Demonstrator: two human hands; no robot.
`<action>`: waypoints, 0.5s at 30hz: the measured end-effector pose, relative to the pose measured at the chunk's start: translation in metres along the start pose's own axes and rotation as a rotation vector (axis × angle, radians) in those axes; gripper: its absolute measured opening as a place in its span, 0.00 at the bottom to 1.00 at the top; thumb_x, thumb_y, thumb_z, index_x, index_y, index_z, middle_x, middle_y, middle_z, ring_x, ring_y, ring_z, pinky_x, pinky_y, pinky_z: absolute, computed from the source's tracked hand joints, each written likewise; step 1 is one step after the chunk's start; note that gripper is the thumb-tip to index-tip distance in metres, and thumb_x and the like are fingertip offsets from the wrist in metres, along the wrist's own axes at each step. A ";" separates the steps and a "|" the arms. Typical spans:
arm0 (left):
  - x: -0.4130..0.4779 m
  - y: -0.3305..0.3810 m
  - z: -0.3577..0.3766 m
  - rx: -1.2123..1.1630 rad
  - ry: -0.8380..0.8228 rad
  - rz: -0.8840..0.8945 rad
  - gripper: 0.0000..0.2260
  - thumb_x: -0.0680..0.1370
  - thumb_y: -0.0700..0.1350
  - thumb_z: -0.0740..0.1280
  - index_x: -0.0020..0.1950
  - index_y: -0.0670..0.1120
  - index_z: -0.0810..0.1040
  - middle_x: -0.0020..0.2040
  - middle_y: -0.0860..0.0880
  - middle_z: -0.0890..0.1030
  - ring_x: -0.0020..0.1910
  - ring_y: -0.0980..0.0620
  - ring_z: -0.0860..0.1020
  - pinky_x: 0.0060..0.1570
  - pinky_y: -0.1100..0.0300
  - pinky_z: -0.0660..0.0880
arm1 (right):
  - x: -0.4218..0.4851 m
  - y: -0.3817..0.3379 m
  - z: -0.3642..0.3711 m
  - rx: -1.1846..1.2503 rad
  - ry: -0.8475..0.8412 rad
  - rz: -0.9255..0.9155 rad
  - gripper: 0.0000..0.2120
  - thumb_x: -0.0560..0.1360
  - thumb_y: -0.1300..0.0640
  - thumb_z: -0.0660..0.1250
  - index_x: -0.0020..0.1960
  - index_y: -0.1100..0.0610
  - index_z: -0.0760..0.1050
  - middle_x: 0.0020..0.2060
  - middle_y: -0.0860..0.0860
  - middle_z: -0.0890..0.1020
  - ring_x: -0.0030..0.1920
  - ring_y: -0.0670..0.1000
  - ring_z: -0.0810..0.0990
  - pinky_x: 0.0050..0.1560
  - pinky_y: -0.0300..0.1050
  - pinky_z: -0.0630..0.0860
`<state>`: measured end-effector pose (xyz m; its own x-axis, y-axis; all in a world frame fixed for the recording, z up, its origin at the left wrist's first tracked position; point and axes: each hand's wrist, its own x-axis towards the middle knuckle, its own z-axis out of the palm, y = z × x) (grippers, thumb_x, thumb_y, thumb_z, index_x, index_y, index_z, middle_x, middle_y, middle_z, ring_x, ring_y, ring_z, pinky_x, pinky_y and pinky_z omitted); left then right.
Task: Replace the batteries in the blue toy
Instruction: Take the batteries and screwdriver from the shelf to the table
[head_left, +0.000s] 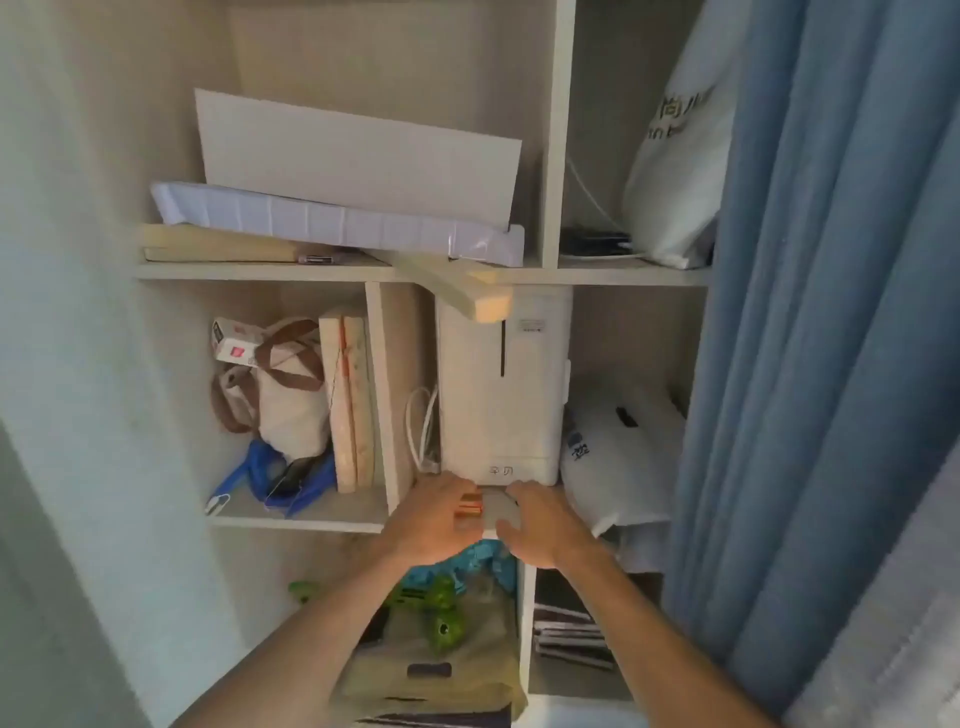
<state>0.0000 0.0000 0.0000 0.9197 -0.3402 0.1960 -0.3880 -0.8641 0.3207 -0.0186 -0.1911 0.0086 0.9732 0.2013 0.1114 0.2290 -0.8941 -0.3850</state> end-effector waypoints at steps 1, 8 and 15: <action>0.011 -0.008 0.008 0.044 0.020 0.013 0.19 0.75 0.59 0.68 0.63 0.55 0.78 0.58 0.53 0.82 0.55 0.51 0.82 0.56 0.55 0.80 | 0.008 0.001 0.006 -0.036 0.008 0.020 0.17 0.77 0.46 0.67 0.63 0.53 0.75 0.57 0.52 0.81 0.55 0.55 0.82 0.56 0.50 0.82; 0.047 -0.035 0.038 0.226 0.038 0.074 0.23 0.77 0.67 0.61 0.65 0.54 0.77 0.62 0.52 0.77 0.61 0.50 0.77 0.62 0.51 0.74 | 0.045 0.010 0.033 -0.188 0.164 0.084 0.11 0.78 0.53 0.64 0.58 0.56 0.77 0.57 0.52 0.79 0.57 0.55 0.80 0.56 0.48 0.77; 0.052 -0.047 0.049 0.252 0.000 0.158 0.22 0.82 0.67 0.55 0.61 0.51 0.73 0.58 0.51 0.78 0.56 0.50 0.77 0.57 0.51 0.76 | 0.054 0.025 0.044 -0.112 0.193 0.180 0.07 0.80 0.65 0.65 0.55 0.58 0.79 0.54 0.53 0.82 0.50 0.55 0.83 0.45 0.44 0.77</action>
<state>0.0694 0.0047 -0.0501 0.8491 -0.4781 0.2247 -0.4993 -0.8652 0.0456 0.0406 -0.1855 -0.0351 0.9734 -0.0347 0.2266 0.0389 -0.9492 -0.3122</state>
